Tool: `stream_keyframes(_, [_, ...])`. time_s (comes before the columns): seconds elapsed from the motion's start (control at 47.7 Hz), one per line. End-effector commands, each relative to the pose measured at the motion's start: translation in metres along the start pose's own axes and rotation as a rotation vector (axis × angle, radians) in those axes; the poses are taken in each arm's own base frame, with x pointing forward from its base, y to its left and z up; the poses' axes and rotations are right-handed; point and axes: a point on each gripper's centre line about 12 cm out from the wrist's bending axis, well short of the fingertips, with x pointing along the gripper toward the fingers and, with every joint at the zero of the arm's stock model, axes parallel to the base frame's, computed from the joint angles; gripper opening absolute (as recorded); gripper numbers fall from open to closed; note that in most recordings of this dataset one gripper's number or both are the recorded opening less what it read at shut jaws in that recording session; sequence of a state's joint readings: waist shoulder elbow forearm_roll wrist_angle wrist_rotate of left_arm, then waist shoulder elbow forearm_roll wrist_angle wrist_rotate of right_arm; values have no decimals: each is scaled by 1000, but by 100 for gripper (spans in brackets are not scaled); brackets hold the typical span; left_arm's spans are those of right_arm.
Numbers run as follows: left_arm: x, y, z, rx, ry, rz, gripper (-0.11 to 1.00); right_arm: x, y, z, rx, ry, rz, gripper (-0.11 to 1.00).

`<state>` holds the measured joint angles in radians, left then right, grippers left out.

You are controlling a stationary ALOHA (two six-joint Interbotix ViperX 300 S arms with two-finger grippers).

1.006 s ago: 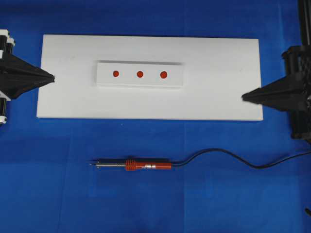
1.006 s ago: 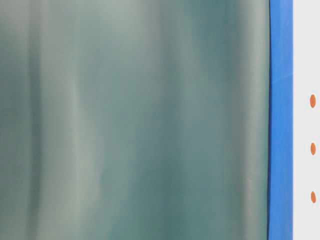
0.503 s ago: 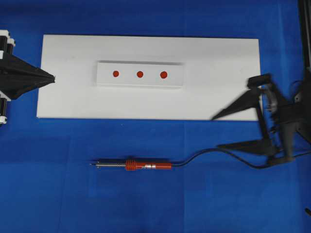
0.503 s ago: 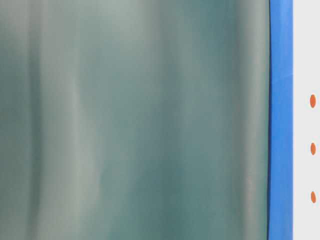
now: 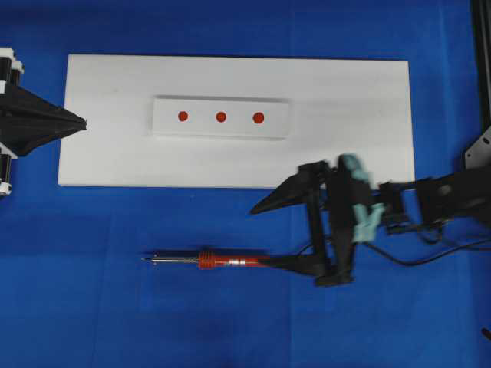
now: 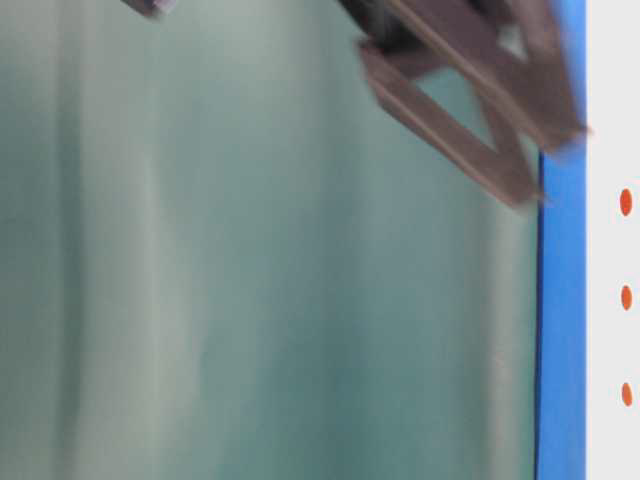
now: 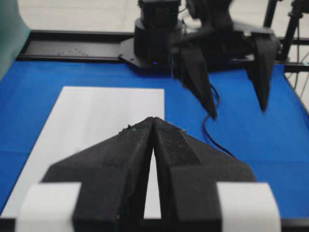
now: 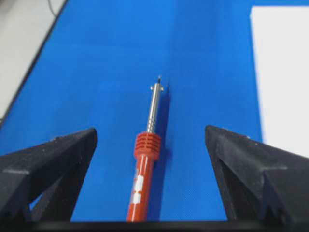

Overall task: Touch the tip of the soldering iron to the mark.
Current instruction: 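Reach the right gripper down and grasp the red soldering iron handle, then lift the soldering iron and carry it over the white strip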

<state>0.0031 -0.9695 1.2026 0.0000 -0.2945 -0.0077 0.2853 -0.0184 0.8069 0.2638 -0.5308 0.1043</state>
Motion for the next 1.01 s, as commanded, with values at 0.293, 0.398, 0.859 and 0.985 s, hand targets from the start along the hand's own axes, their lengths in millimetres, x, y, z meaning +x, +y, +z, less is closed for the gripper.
stream_keyframes(0.293, [0,1,2,3,-14,3,2,49,2,-36,59,16,-128,89])
stream_keyframes(0.398, [0,1,1,3,-11,3,2,60,2,-53,77,38,-157,89])
stream_keyframes(0.859, [-1,1,0,3,-8,3,2,84,4,-83,85,85,-180,85])
stream_keyframes(0.985, [-1,1,-1,3,-6,3,2,84,3,-84,81,88,-182,76])
